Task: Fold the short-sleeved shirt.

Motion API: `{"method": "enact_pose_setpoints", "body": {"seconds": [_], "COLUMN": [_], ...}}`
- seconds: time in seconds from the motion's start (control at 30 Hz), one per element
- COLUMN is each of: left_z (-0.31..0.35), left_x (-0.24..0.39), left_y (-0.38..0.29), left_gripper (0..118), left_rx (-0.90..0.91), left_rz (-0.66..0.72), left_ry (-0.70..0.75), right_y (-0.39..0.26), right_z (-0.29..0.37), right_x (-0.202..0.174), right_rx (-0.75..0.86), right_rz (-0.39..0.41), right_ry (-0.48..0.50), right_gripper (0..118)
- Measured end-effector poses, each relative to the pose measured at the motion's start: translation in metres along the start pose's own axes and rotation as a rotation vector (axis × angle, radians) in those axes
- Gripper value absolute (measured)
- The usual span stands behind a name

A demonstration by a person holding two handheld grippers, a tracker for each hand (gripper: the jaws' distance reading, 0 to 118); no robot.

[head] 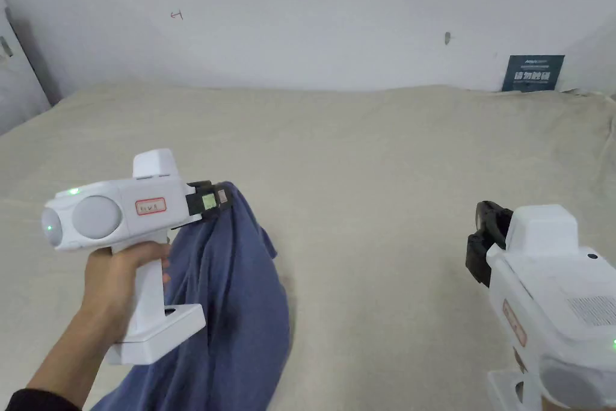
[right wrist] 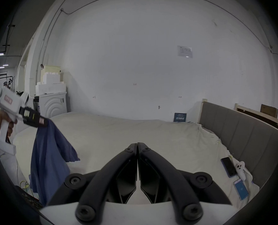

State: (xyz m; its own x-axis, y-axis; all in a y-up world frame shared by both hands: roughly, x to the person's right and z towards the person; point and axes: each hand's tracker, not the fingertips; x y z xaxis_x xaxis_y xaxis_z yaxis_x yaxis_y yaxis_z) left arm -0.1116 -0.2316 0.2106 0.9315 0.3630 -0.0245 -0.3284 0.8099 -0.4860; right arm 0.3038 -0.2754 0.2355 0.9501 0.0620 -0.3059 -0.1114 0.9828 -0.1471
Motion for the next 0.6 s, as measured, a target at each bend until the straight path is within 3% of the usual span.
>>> {"method": "enact_pose_setpoints", "body": {"seconds": [0.4,0.6], "left_z": [-0.055,-0.083], "left_x": [0.150,0.203], "left_y": [0.030,0.011], "left_gripper": [2,2], "left_rx": [-0.001,-0.056], "left_rz": [-0.195,-0.300], "left_ry": [-0.221,-0.316], "right_y": [0.010,0.013], "right_z": [0.040,0.060], "right_x": [0.071,0.085], "right_rx": [0.046,0.043], "right_rz": [-0.006,-0.012], "right_ry": [-0.160,-0.226], "right_gripper": [0,0]}}
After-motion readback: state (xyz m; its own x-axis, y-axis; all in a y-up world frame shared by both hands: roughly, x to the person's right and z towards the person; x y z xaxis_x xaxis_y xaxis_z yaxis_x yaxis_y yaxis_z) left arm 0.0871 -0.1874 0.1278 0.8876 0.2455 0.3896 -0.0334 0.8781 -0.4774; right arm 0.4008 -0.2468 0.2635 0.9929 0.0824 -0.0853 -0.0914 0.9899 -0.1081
